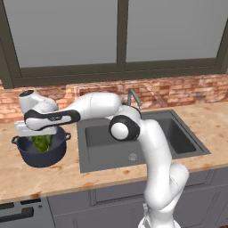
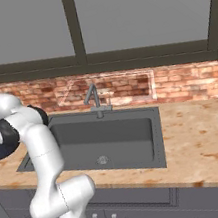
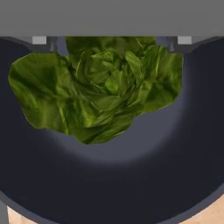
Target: Dump the lettuce from the pot into the sink. Then turn on the water and wash the lettuce. Then turn off the water and put the lettuce back in the pot.
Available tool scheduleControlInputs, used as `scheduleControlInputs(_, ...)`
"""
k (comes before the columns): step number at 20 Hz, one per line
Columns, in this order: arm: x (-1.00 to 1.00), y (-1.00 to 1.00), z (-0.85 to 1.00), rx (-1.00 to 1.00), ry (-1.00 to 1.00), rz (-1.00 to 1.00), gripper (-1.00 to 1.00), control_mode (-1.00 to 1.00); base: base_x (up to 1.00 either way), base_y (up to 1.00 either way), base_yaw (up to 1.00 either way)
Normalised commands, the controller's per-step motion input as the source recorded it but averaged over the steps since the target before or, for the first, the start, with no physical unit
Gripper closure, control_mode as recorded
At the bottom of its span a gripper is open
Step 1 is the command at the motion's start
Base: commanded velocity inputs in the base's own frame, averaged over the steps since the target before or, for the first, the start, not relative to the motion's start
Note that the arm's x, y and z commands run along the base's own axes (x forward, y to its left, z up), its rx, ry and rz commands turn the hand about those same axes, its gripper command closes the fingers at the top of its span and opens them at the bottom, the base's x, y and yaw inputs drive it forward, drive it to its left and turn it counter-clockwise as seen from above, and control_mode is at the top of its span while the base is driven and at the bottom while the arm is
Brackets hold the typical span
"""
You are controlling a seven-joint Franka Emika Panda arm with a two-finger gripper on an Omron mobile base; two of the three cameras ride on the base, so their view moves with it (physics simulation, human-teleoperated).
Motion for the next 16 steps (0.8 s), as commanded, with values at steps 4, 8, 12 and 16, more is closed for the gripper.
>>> scheduleControlInputs(4,0.00,-0.09,-0.24,0.02,0.03,-0.02,-1.00,-1.00,0.00,0.00,0.00)
scheduleControlInputs(8,0.00,0.00,-0.24,0.03,0.00,-0.02,1.00,-1.00,0.00,0.00,0.00)
scheduleControlInputs(12,0.00,-0.02,-0.10,0.02,-0.01,-0.01,1.00,-1.00,0.00,0.00,0.00)
scheduleControlInputs(16,0.00,0.00,-0.01,0.00,-0.04,-0.01,1.00,-1.00,0.00,0.00,0.00)
